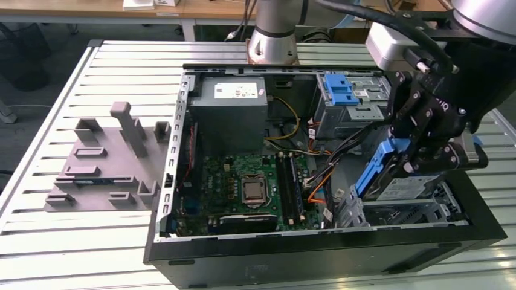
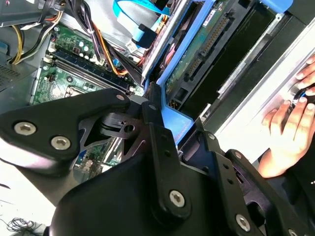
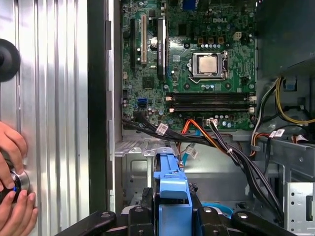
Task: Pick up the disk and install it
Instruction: 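Insert the disk into the insertion slot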
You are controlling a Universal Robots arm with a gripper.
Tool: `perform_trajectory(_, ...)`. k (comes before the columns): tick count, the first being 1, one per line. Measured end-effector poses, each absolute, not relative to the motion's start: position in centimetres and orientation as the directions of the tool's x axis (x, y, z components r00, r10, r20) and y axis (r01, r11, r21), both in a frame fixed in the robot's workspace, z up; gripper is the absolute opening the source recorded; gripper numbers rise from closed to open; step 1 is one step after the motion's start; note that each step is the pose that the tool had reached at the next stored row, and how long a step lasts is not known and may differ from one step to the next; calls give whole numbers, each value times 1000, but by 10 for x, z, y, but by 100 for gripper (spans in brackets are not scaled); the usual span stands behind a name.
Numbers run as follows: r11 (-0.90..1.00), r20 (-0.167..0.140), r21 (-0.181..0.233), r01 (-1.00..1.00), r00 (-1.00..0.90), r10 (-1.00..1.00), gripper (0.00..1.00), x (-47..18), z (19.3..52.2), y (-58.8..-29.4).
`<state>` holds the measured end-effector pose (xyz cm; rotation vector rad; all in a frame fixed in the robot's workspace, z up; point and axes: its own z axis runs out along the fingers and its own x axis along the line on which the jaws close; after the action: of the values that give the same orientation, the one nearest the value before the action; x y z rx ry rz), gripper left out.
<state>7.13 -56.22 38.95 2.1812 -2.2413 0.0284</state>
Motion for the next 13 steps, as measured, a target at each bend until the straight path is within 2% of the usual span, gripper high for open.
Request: perform_trajectory(13,29,26,-3,-1000,-29,-999,36,71,374,-562)
